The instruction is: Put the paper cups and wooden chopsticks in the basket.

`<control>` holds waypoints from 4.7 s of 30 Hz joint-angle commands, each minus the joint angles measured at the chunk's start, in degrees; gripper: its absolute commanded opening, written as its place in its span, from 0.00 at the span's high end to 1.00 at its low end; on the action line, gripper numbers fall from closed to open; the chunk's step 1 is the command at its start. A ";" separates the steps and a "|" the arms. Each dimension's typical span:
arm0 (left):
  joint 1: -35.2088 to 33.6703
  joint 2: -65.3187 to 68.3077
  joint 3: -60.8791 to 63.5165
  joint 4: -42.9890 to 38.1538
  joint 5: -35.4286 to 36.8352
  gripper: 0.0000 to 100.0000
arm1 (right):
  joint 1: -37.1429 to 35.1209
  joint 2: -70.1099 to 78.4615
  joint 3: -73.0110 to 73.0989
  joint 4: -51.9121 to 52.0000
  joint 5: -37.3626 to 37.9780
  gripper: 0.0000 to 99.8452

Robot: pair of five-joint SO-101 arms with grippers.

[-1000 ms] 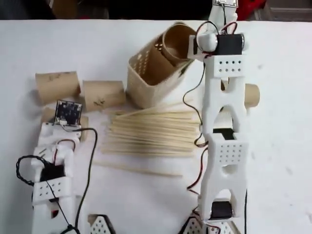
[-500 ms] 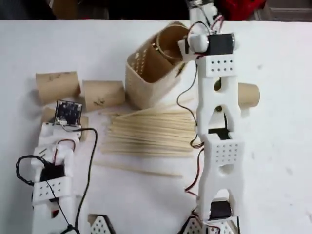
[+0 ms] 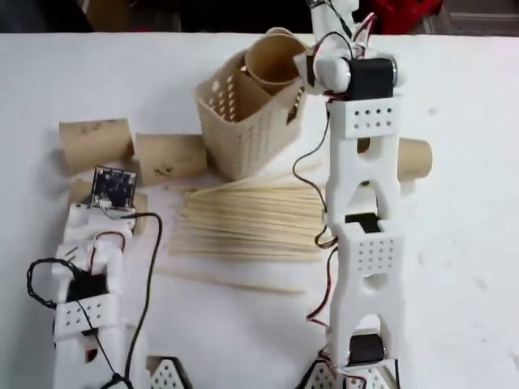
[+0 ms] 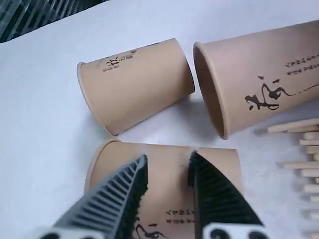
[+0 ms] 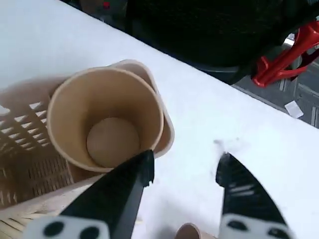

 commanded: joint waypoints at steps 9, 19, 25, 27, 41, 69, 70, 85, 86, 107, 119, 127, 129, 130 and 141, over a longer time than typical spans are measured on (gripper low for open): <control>0.84 -0.31 0.35 -0.18 -0.62 0.85 | -1.63 0.66 -3.87 -2.24 0.62 0.79; 0.84 -0.31 0.44 -0.18 -0.62 0.85 | -1.19 11.12 -10.55 -4.26 0.18 0.79; 0.84 -0.31 0.44 -0.18 -0.62 0.85 | 0.13 4.97 -10.11 -0.84 0.18 0.79; 0.84 -0.31 0.44 -0.18 -0.62 0.85 | 1.63 2.42 -10.11 2.68 0.18 0.79; 0.84 -0.31 0.44 -0.18 -0.62 0.85 | 19.82 -14.11 24.26 5.05 7.30 0.80; 0.84 -0.31 0.44 -0.18 -0.62 0.85 | 14.37 -25.80 75.16 -20.09 15.91 0.79; 0.84 -0.31 0.44 -0.18 -0.62 0.85 | 15.43 -24.13 74.90 -21.32 15.91 0.79; 0.84 -0.31 0.44 -0.18 -0.62 0.85 | 25.10 -19.03 75.25 -28.18 15.65 0.97; 0.84 -0.31 0.44 -0.18 -0.62 0.85 | 25.71 -19.30 74.99 -27.21 15.56 0.97; 0.84 -0.31 0.53 -0.18 -0.62 0.85 | 11.12 -50.86 57.05 -0.31 5.54 0.98; 0.84 -0.31 0.44 -0.18 -0.62 0.85 | 13.23 -64.66 105.41 -28.00 23.91 0.84; 1.19 -0.31 0.44 -0.18 -0.62 0.85 | 16.75 -69.14 125.10 -49.36 25.67 0.70; 1.89 -0.31 0.62 -0.18 -0.70 0.85 | 17.36 -66.24 125.54 -50.42 28.75 0.68; 1.89 -0.31 0.62 -0.18 -0.70 0.85 | 17.54 -64.57 125.54 -50.51 29.89 0.69; 1.89 -0.31 0.62 -0.18 -0.70 0.85 | 24.84 -45.85 122.73 -65.63 31.38 0.75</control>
